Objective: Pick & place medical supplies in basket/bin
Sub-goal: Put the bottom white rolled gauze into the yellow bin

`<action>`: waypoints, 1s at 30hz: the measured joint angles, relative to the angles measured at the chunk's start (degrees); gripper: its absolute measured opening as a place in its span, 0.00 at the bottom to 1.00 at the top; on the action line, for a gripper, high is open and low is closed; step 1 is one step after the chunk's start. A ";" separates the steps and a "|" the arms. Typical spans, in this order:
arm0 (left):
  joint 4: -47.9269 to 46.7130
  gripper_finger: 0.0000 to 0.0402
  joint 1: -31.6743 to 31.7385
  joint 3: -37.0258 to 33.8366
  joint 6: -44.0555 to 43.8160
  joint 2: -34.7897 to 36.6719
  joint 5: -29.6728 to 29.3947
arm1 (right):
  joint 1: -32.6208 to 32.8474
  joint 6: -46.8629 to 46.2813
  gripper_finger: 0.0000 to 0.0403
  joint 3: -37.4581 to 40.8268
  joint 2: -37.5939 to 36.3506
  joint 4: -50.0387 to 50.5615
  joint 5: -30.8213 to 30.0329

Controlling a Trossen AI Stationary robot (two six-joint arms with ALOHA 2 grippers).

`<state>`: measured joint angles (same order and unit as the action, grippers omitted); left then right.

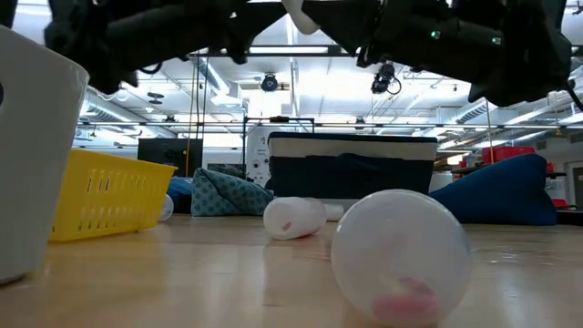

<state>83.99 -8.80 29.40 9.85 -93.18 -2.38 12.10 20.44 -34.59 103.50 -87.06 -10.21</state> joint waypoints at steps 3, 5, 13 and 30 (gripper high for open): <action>1.27 0.70 0.74 2.25 1.01 -2.23 3.84 | -0.52 -0.06 0.04 0.00 0.00 -0.20 0.03; 2.84 0.70 0.70 3.29 1.68 -3.18 5.08 | -0.76 -0.21 0.04 0.00 0.00 -0.20 0.09; 2.35 0.62 0.72 4.80 2.31 -3.78 5.41 | -0.79 -0.65 0.04 0.07 0.00 0.19 0.19; 1.29 0.28 0.70 4.80 1.91 -3.78 3.75 | -0.76 -0.63 0.04 0.07 0.04 0.09 0.25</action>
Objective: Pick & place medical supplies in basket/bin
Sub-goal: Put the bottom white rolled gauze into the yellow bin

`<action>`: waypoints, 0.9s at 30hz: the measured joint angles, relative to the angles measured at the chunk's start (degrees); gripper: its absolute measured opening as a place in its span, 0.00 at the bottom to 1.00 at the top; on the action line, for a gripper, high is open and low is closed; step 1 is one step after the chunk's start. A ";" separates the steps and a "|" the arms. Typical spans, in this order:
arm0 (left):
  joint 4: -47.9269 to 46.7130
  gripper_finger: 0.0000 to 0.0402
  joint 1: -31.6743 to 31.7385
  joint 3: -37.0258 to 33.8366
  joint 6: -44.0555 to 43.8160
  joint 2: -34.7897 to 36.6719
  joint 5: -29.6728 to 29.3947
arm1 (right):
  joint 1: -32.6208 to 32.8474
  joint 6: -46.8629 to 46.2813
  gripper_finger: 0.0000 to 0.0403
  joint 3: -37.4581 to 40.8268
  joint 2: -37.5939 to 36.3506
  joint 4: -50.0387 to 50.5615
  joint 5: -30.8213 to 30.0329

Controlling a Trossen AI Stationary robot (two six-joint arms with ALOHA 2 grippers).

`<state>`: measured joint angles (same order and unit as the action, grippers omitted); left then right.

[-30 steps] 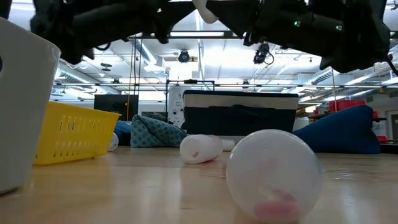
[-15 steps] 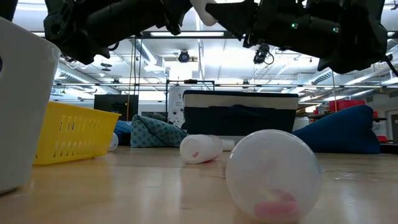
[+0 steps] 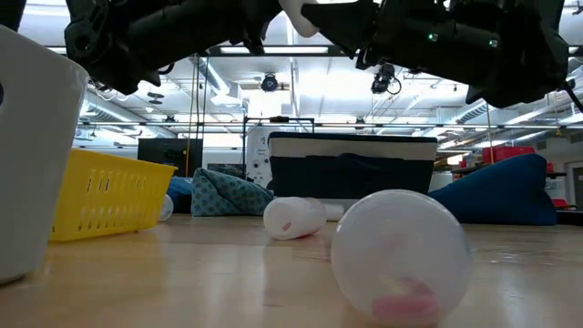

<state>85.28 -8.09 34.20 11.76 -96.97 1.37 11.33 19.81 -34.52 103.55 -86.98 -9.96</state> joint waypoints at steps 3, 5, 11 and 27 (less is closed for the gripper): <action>-0.07 0.15 0.00 0.00 0.01 0.00 0.00 | 0.00 0.00 0.04 0.00 0.00 0.00 0.00; -0.10 0.12 0.00 0.00 0.01 0.00 0.06 | 0.00 0.00 0.04 0.00 0.00 0.00 -0.02; -0.30 0.12 0.00 -0.02 0.03 0.07 0.09 | 0.00 0.15 0.04 0.00 0.00 0.09 -0.04; -2.61 0.12 -0.07 -0.09 0.03 0.09 0.35 | -0.04 -1.71 0.61 0.00 -0.07 9.65 -10.69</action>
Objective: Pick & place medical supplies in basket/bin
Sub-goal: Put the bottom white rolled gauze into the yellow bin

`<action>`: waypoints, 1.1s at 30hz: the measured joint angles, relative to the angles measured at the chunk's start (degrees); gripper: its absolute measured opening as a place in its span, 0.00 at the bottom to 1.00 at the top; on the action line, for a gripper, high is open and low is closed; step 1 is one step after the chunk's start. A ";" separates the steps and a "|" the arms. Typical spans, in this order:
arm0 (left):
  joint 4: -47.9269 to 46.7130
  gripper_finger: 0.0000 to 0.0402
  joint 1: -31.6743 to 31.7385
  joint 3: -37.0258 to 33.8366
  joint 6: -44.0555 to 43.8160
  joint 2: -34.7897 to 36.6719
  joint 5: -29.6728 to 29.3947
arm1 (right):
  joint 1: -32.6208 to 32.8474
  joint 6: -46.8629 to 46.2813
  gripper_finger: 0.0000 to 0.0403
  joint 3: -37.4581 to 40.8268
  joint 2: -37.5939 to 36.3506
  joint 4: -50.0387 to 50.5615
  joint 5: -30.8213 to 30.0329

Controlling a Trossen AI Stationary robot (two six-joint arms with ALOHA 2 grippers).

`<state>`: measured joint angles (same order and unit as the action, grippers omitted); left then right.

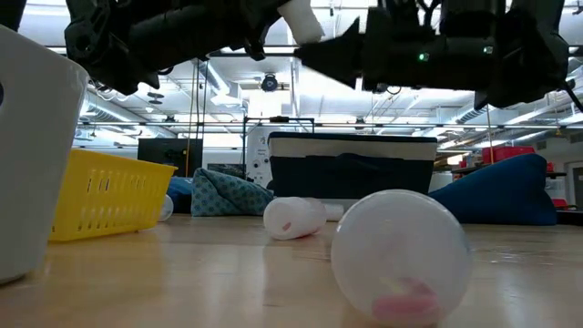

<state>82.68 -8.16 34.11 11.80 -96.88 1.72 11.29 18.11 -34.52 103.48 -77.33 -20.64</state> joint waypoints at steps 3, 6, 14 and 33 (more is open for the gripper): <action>-0.33 0.12 -0.11 0.00 0.00 0.00 0.21 | -0.04 -1.71 0.64 0.00 -0.02 3.68 -0.35; -2.46 0.12 -0.19 0.00 0.00 0.28 0.13 | 0.00 -3.74 0.62 0.00 -0.32 8.70 -0.10; -17.99 0.12 -2.66 0.00 -0.11 5.31 -3.42 | 0.00 -11.43 0.56 -0.07 -7.56 30.26 3.90; -71.29 0.12 -14.00 0.04 -15.79 23.78 -16.75 | 0.02 -22.23 0.53 -0.11 -16.17 58.26 12.04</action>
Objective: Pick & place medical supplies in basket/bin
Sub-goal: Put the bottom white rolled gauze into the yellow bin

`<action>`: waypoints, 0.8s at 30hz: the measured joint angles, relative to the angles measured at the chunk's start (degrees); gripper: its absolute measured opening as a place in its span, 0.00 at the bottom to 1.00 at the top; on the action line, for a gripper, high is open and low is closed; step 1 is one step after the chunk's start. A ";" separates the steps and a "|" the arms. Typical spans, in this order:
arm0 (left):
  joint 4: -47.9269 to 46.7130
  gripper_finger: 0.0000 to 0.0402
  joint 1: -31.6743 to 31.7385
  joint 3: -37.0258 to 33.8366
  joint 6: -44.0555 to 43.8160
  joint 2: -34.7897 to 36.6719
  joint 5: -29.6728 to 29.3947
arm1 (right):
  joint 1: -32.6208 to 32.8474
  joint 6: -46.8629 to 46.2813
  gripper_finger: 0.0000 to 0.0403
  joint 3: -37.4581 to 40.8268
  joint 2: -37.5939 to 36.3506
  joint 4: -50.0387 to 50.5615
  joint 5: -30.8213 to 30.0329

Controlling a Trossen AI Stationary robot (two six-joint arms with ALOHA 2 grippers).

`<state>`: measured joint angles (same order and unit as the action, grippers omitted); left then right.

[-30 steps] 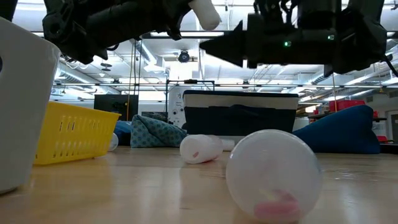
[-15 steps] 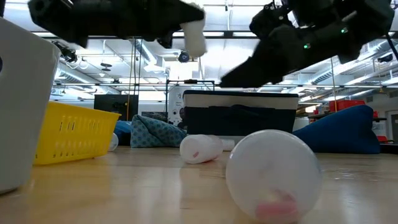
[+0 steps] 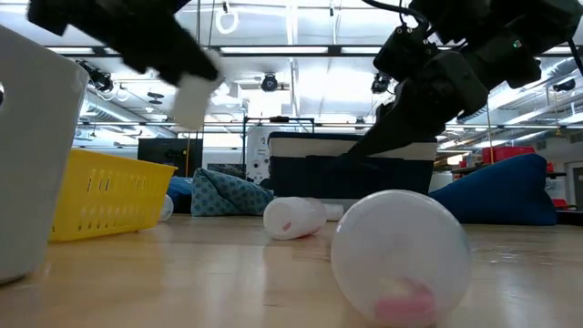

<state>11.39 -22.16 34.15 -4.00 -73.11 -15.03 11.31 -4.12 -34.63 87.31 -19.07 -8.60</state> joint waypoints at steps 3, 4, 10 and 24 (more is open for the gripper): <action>-5.53 0.12 -1.81 0.02 -3.79 0.00 0.54 | -0.31 0.24 0.53 0.00 0.00 0.32 0.00; -7.39 0.12 -2.42 0.00 -5.05 -0.06 0.67 | -0.43 0.24 0.53 0.00 0.00 0.35 -0.02; -14.49 0.12 -5.15 -0.02 -11.91 -0.30 1.57 | -1.51 0.28 0.53 0.00 0.00 0.31 -0.22; -28.64 0.12 -7.86 -0.02 -22.31 -0.32 10.09 | -1.90 0.46 0.53 0.00 0.02 0.54 -0.20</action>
<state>-17.25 -30.02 34.13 -26.31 -73.43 -4.94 9.41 -3.66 -34.63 87.33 -18.53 -8.80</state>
